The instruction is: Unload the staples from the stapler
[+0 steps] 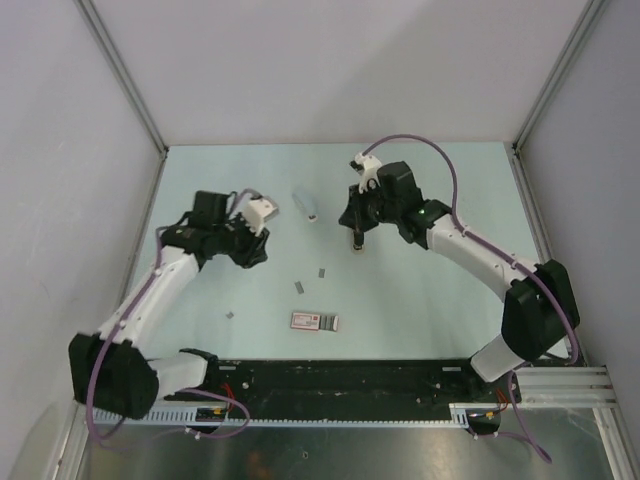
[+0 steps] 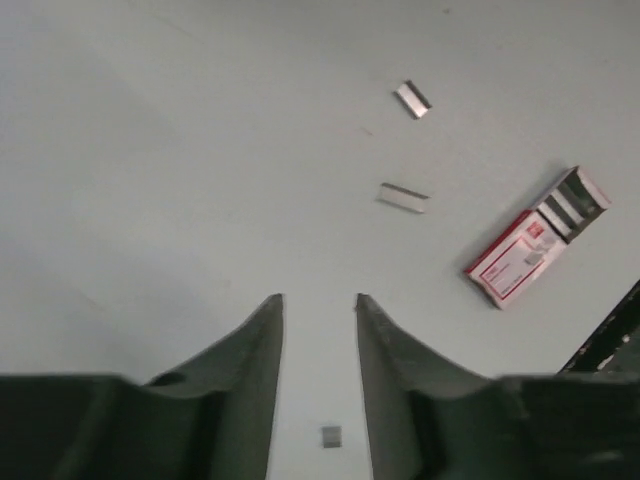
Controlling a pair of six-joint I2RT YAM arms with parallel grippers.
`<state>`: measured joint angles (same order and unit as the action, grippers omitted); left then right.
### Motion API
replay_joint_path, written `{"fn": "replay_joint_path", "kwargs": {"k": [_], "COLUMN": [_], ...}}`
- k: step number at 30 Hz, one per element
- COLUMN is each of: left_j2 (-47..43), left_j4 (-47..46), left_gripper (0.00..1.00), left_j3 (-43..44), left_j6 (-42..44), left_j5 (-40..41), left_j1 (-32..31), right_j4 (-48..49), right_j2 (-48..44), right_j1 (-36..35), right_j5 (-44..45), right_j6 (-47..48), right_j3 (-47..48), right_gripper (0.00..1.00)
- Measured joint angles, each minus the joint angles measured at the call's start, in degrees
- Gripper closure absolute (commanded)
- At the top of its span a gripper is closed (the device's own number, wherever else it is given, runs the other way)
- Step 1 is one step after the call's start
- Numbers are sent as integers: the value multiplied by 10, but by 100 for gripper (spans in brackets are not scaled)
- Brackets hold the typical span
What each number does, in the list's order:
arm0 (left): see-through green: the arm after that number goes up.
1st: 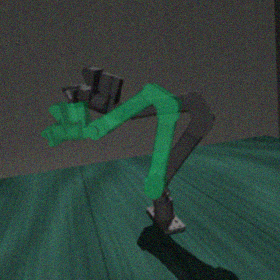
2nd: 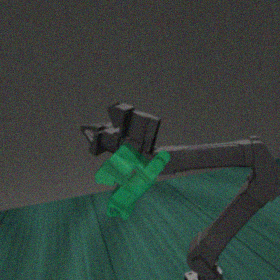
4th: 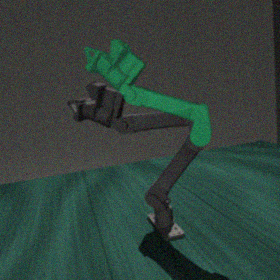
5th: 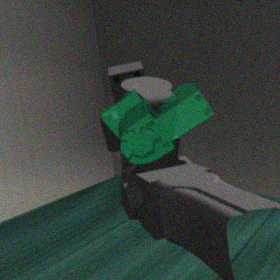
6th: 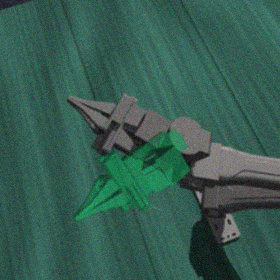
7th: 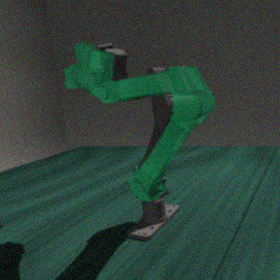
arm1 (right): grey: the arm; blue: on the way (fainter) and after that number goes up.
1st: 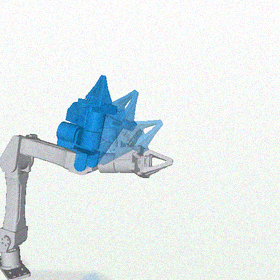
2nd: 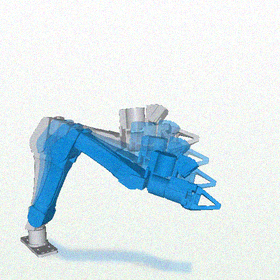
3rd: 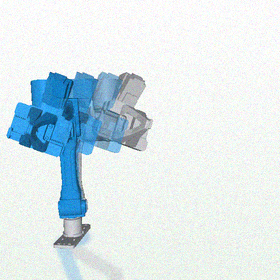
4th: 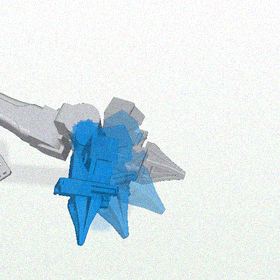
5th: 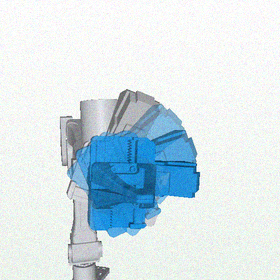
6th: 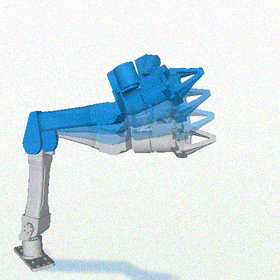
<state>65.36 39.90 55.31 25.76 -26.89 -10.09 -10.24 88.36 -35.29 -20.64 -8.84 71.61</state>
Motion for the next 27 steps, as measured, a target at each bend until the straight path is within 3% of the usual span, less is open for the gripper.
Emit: {"fn": "replay_joint_path", "kwargs": {"k": [3, 5, 7, 10, 12, 14, 16, 19, 27], "left_j2": [61, 107, 145, 191, 202, 201, 189, 151, 165], "left_j4": [-2, -3, -3, -2, -4, -3, -10, -11, -3], "left_gripper": [87, 89, 80, 58, 46, 27, 15, 11, 10], "left_j3": [14, 25, 35, 51, 56, 56, 44, 9, -21], "left_j6": [5, 12, 17, 30, 49, 81, 136, 229, 432], "left_j5": [28, 44, 57, 72, 88, 102, 113, 115, 116], "left_j1": [-70, -110, -138, -166, -179, -189, -205, -223, -245], "right_j4": [-45, -64, -79, -93, -94, -97, -103, -114, -113], "right_j2": [7, 2, -10, -35, -45, -52, -59, -73, -122], "right_j1": [0, -18, -29, 3, 29, 37, 25, 12, 29], "right_j5": [71, 126, 163, 174, 205, 243, 265, 278, 273], "right_j6": [-37, -63, -102, -153, -173, -183, -179, -179, -173], "right_j3": [-16, -23, -33, -46, -52, -61, -69, -74, -74], "right_gripper": [100, 100, 100, 99, 80, 43, 22, 13, 15]}}
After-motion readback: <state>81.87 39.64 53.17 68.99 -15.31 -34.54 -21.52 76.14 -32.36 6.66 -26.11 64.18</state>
